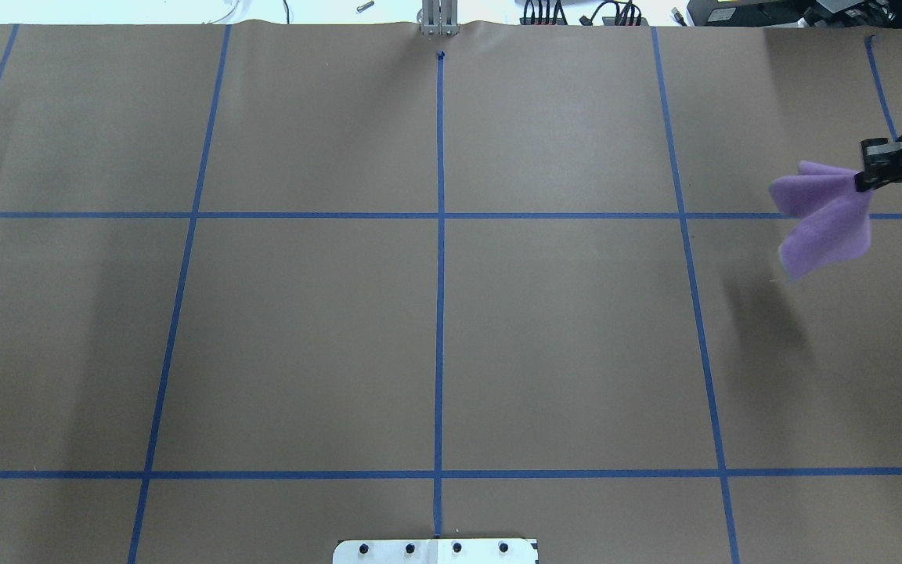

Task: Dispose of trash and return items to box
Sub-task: 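Lift the purple cloth with the right gripper toward the pink bin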

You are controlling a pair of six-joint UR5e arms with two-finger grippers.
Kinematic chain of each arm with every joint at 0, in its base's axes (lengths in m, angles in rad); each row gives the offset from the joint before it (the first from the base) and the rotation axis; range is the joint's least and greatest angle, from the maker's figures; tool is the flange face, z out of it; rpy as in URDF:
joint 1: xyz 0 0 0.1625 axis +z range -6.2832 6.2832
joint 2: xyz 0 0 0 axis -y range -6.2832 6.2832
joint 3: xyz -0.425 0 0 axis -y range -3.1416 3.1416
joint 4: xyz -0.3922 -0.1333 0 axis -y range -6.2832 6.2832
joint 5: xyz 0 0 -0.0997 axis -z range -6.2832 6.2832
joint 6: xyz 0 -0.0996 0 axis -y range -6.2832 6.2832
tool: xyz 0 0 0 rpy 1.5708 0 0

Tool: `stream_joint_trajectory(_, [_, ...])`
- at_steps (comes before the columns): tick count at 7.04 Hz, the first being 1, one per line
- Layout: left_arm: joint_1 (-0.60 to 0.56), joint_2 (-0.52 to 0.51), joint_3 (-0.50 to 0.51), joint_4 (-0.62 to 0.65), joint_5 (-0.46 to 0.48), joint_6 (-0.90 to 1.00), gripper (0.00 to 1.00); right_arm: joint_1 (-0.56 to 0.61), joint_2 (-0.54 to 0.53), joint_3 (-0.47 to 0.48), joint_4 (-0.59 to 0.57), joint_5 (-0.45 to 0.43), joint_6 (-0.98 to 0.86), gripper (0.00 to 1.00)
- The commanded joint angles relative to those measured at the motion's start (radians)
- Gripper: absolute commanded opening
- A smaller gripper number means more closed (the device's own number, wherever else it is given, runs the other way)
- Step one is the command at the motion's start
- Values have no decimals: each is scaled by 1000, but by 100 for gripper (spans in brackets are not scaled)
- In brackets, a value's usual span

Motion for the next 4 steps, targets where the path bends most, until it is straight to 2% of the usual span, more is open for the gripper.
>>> stream_joint_trajectory(1, [0, 24, -16, 13, 5, 42, 99, 247, -79, -8, -144, 80, -403, 0])
stream_joint_trajectory(2, [0, 22, -16, 13, 4, 42, 99, 354, -84, -32, -268, 64, -622, 0])
stream_joint_trajectory(4, [0, 22, -16, 5, 4, 42, 99, 535, -85, -231, -290, 77, -909, 0])
